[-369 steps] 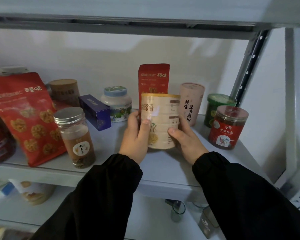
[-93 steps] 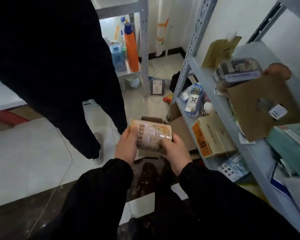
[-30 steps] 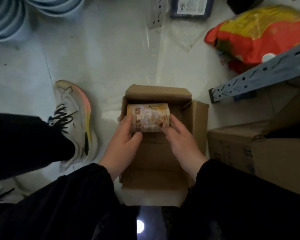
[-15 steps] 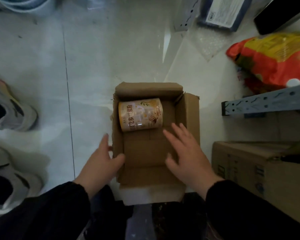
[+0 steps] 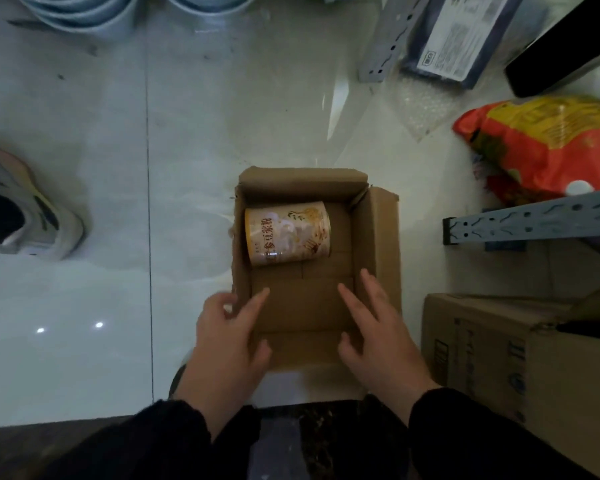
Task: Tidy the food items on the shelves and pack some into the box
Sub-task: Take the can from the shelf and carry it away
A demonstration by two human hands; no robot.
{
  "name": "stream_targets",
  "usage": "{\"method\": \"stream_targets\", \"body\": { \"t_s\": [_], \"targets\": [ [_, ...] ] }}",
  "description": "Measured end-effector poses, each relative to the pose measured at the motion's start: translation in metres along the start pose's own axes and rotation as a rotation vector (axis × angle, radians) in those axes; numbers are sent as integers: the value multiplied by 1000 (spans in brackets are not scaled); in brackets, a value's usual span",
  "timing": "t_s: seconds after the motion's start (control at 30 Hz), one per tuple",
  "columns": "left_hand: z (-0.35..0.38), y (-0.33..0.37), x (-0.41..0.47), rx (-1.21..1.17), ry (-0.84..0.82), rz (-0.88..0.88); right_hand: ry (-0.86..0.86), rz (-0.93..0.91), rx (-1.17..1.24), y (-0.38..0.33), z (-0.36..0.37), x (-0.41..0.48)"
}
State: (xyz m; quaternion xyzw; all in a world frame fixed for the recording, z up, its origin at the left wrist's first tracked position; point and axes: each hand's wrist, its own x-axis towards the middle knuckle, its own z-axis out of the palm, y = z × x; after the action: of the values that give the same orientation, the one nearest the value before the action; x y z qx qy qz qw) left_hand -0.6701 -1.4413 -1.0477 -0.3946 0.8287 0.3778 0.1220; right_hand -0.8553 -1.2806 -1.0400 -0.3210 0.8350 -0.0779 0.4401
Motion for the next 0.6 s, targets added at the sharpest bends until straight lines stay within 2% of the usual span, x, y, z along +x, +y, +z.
{"method": "stream_targets", "body": {
  "t_s": [0.07,0.13,0.2,0.33,0.4,0.47,0.53,0.6],
  "targets": [
    [8,-8,-21,-55,-157,-211,48,85,59,5,14,-18],
    [10,-10,-34,-169,-253,-350,10,221,227,10,27,-32],
    [13,-7,-35,-314,-258,-364,-70,289,345,12,34,-36],
    [11,-7,-9,-350,-219,-348,-73,297,358,6,29,-20],
    [0,-10,0,-359,-208,-339,-85,274,295,0,17,-13],
    [-17,-6,1,-291,-195,-314,-135,226,83,-7,0,-14],
    [-36,8,-7,-148,-142,-274,-133,143,-142,-19,-22,-25],
    [-61,28,-20,102,-80,-198,-94,79,-260,-41,-46,-45]
  ]
}}
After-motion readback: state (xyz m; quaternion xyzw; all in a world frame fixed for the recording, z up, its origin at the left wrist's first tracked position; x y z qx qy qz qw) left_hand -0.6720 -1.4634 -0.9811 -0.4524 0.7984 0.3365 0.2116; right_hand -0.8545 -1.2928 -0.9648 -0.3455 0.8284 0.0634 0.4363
